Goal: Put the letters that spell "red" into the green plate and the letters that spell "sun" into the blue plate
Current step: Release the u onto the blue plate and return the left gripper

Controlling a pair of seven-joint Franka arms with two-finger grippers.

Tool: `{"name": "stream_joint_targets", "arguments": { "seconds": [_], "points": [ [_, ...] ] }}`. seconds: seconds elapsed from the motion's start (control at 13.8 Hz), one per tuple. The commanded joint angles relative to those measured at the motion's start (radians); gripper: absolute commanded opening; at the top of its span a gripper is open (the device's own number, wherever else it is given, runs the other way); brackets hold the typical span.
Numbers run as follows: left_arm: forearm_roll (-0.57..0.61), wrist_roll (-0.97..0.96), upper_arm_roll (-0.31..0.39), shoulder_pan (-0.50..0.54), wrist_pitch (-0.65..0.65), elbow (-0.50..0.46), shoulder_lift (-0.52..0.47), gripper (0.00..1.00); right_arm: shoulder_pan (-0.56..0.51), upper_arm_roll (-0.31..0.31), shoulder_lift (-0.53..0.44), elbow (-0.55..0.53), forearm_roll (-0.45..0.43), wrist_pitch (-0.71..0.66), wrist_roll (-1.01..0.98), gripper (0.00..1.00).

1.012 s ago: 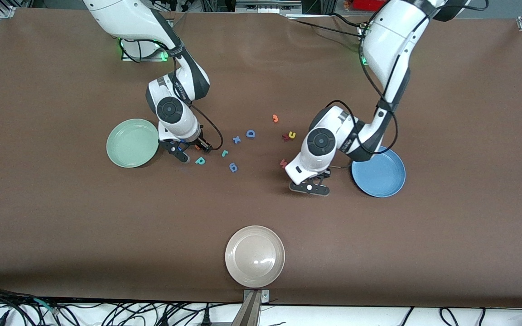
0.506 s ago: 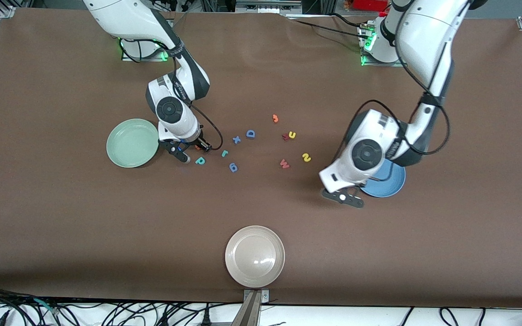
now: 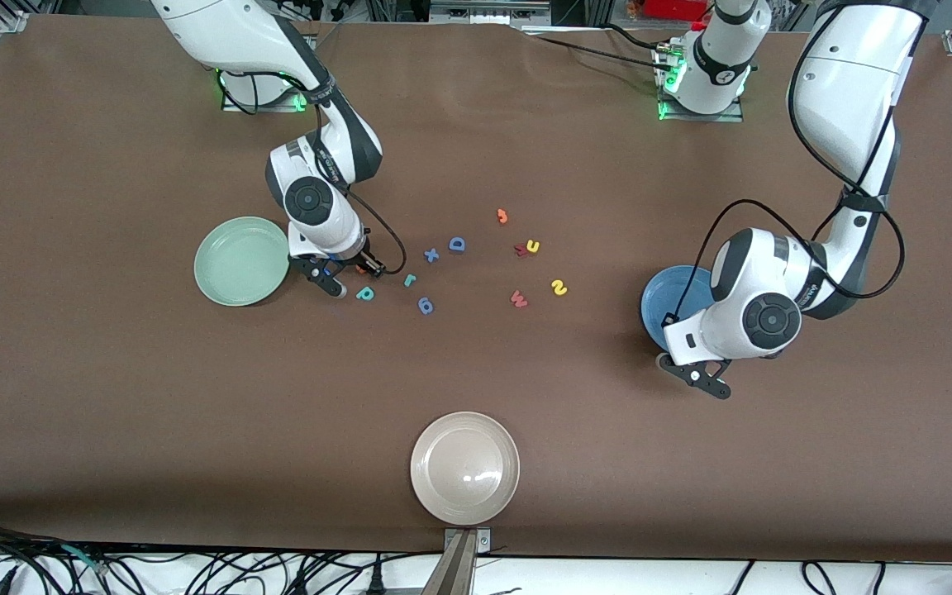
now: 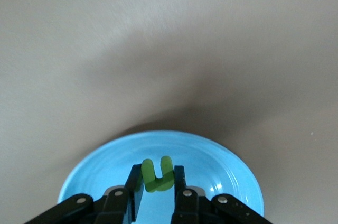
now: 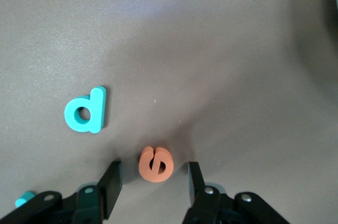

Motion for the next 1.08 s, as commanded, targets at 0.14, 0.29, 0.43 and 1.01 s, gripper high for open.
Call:
{"name": "stream_joint_targets", "arguments": {
  "seconds": [0.14,0.29,0.43,1.01],
  "points": [
    [-0.019,0.031,-0.021,0.004,-0.003,-0.012,-0.005,1.00,0.006,-0.018,-0.035,-0.023,-0.004,-0.027,-0.003,0.58],
    [-0.019,0.017,-0.040,0.000,-0.007,-0.007,-0.015,1.00,0.006,-0.041,-0.027,-0.025,-0.004,-0.026,-0.030,0.58],
    [-0.020,-0.018,-0.084,0.000,-0.015,-0.007,-0.027,1.00,0.006,-0.039,-0.026,-0.025,-0.004,-0.026,-0.025,0.58],
    [-0.003,-0.415,-0.190,-0.109,-0.015,-0.056,-0.031,1.00,0.007,-0.030,-0.010,-0.019,0.016,-0.009,-0.017,0.58]
  ]
}}
